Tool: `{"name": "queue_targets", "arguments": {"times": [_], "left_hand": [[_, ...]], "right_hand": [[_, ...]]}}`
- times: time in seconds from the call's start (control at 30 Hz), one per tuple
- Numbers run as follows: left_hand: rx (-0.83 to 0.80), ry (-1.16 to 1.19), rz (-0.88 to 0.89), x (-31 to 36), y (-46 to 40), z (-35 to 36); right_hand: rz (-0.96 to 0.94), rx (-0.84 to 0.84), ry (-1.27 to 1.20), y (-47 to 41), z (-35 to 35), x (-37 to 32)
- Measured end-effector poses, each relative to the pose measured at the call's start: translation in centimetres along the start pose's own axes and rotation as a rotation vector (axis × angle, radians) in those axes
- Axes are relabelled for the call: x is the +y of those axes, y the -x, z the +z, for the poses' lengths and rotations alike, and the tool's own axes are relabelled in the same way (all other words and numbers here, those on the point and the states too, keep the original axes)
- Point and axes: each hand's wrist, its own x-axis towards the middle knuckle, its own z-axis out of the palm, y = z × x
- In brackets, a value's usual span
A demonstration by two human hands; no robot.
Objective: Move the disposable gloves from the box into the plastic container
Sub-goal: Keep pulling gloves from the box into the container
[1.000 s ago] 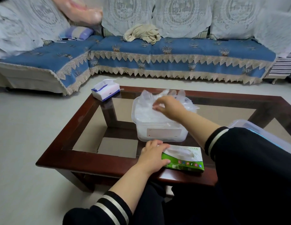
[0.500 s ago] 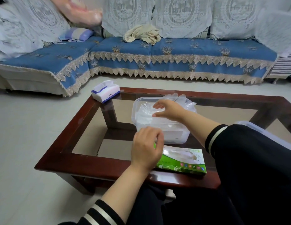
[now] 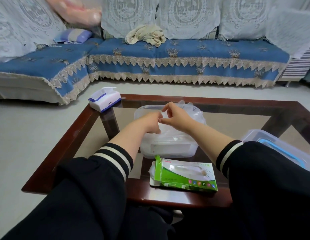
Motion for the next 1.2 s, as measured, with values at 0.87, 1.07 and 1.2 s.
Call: {"name": "queue_targets", "arguments": {"times": [0.87,1.07,1.2], "left_hand": [[-0.181,-0.363,-0.114,-0.5,-2.6,1.9],[0.128,-0.308,0.016,1.4,0.1,-0.5],[0.53,0.031,0.222,2.5,5.0,1.2]], "right_hand": [[0.404,-0.641,0.553,-1.1,-1.7,1.5],[0.312,-0.286,0.159,1.7,-5.4,0.1],[0.118,0.108,-0.109,6.2,-6.2,-0.4]]}}
